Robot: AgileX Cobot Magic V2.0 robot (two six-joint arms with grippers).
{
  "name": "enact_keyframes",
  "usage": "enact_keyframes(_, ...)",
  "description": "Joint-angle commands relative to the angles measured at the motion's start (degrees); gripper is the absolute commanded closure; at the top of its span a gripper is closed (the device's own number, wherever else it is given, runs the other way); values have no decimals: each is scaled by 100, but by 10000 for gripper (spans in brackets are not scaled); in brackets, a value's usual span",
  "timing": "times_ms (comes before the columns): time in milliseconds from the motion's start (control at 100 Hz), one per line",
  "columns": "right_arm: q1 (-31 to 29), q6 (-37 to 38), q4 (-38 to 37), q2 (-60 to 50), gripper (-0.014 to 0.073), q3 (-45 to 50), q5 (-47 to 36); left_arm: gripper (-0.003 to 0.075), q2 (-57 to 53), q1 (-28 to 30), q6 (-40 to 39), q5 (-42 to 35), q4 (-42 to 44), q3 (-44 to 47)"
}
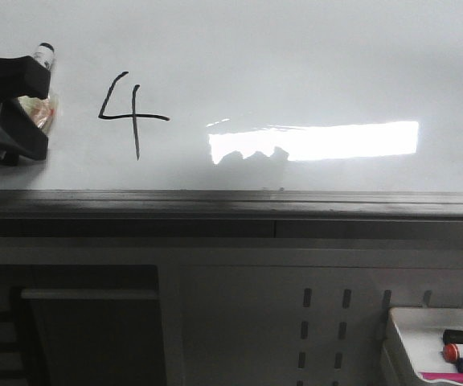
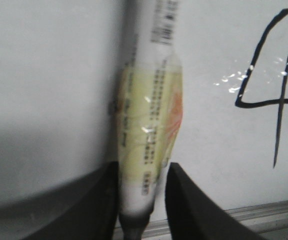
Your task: Write number 4 on whiteboard
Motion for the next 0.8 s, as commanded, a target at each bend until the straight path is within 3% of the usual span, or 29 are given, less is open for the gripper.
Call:
enact_keyframes(0,-44,41,-67,-210,44,-180,-106,353,-93,29,-52,-433,-50,-186)
enact_keyframes(160,-44,41,-88,-274,74,-166,-120,351,-221,27,-52,-571,24,-186)
enact_keyframes(230,-44,41,-118,-400,144,-77,-281,351,-410,27,-52,-503,216,-186)
enact_keyframes(280,-44,41,-128,-557,230,16,-439,352,-603,27,-52,-420,363,-186)
enact_keyframes(440,-44,326,-359,-1162,664,516,-1152,372,-1410,27,-52,-372,772,-174)
enact_keyframes(510,-44,345,-429,-1547,657,855,-1531,461,-1819,27,-52,-372,999,-97)
enact_keyframes(630,-44,345,-497,-2238,657,1640,-2296,738,-2534,27,-52,-438,1307,186)
enact_keyframes(790,-44,345,-519,-3362,657,3051,-3379,741,-3519,27,-43,-471,1556,710)
